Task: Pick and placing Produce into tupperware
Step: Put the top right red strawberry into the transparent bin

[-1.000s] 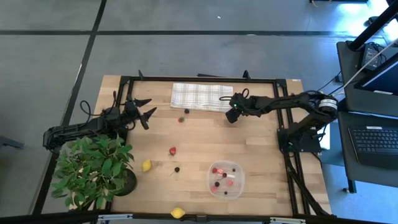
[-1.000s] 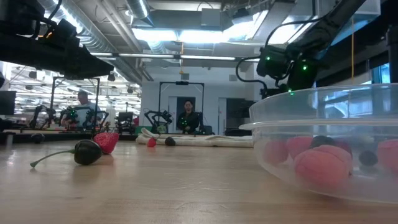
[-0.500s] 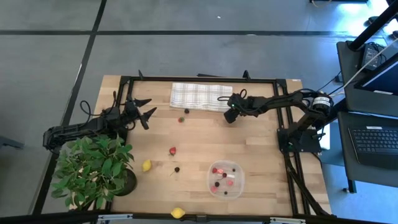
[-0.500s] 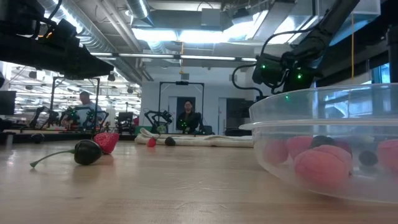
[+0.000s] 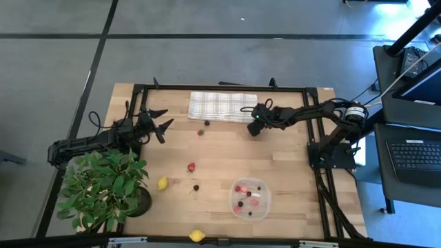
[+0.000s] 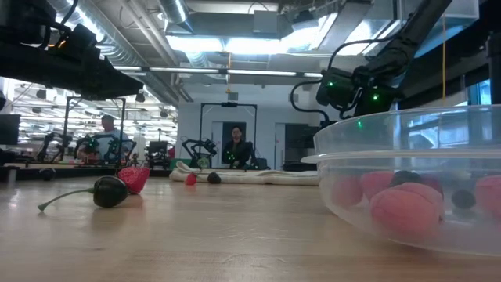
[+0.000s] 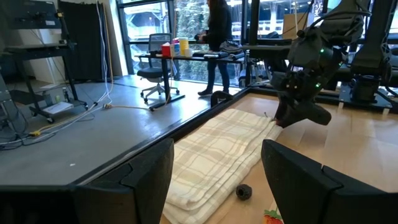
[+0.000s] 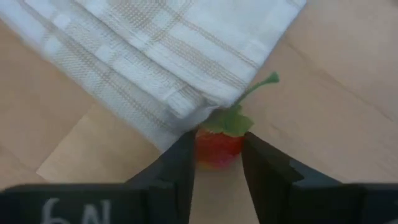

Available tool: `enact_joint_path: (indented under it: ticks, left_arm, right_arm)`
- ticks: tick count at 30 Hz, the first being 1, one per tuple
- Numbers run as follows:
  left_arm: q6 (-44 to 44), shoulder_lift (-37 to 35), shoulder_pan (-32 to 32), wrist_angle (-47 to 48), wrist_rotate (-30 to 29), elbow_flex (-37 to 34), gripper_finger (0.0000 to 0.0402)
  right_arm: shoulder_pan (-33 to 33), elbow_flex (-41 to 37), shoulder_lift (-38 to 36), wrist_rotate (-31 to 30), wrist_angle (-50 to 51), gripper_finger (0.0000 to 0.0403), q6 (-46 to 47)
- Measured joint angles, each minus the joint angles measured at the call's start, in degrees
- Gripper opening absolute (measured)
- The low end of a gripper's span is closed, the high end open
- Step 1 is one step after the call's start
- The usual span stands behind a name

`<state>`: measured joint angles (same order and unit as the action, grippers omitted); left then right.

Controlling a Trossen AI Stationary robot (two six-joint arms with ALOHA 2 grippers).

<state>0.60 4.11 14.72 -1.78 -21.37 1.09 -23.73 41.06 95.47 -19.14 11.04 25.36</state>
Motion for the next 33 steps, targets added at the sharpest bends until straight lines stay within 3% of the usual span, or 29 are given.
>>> enact_joint_path:
  ticks: [8, 33]
  left_arm:
    - [0.0, 0.0, 0.0, 0.0, 0.0, 0.0, 0.0237]
    - [0.0, 0.0, 0.0, 0.0, 0.0, 0.0, 0.0237]
  right_arm:
    - [-0.2, -0.1, 0.1, -1.7, 0.1, 0.0091, 0.0]
    - [-0.1, -0.1, 0.1, -0.7, -0.7, 0.0092, -0.1]
